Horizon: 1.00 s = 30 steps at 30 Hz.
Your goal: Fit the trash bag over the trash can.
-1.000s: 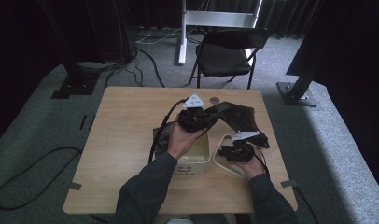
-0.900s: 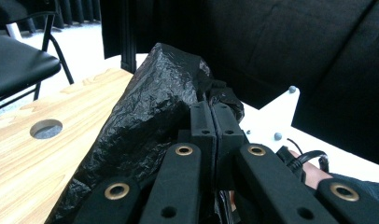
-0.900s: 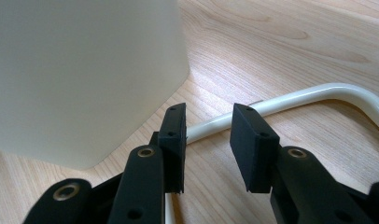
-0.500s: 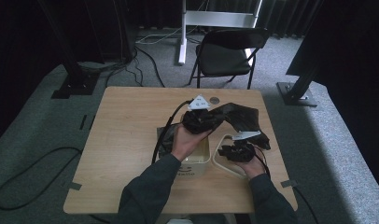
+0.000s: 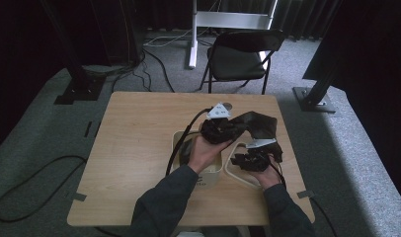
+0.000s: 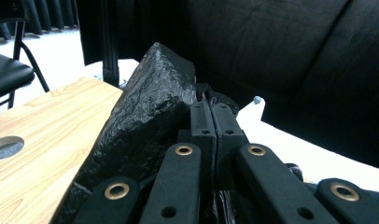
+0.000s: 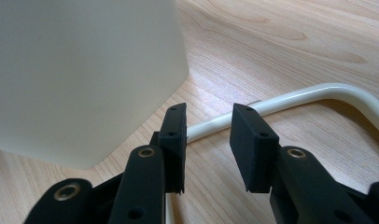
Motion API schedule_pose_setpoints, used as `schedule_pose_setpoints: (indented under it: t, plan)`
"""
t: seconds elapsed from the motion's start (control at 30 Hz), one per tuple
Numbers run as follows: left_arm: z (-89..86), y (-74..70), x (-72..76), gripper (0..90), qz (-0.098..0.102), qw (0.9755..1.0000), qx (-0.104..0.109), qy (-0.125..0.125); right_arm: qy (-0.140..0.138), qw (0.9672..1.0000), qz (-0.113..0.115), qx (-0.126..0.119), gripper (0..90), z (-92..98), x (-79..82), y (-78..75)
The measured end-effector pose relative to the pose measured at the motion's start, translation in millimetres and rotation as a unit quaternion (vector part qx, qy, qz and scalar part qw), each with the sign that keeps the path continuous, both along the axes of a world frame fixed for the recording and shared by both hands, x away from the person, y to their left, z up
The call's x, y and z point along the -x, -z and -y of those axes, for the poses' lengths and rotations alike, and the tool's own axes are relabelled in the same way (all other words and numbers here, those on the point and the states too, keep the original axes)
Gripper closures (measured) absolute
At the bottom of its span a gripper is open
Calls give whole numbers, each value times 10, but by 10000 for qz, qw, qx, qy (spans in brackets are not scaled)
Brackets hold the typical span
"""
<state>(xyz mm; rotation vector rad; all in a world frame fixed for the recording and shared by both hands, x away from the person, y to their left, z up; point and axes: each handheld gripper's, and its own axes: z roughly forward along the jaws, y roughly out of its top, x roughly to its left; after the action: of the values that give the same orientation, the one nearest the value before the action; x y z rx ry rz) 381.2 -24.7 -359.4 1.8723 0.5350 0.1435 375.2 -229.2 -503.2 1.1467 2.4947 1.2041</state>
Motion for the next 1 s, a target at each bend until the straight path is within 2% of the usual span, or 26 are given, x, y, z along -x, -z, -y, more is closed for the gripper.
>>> schedule_pose_setpoints:
  t: [0.37, 0.7, 1.0]
  plan:
    - [-167, 32, -21, 895, -43, 9999, -15, -118, -43, 10000, 31, -8, 666, 2, -3, 5]
    - [-570, 96, -44, 895, -149, 9994, 58, -321, -45, 10000, 86, 20, 666, -2, -5, 6]
    - [-779, 147, -27, 894, -142, 9988, 49, -469, -67, 9999, 100, 15, 667, -2, -9, 8]
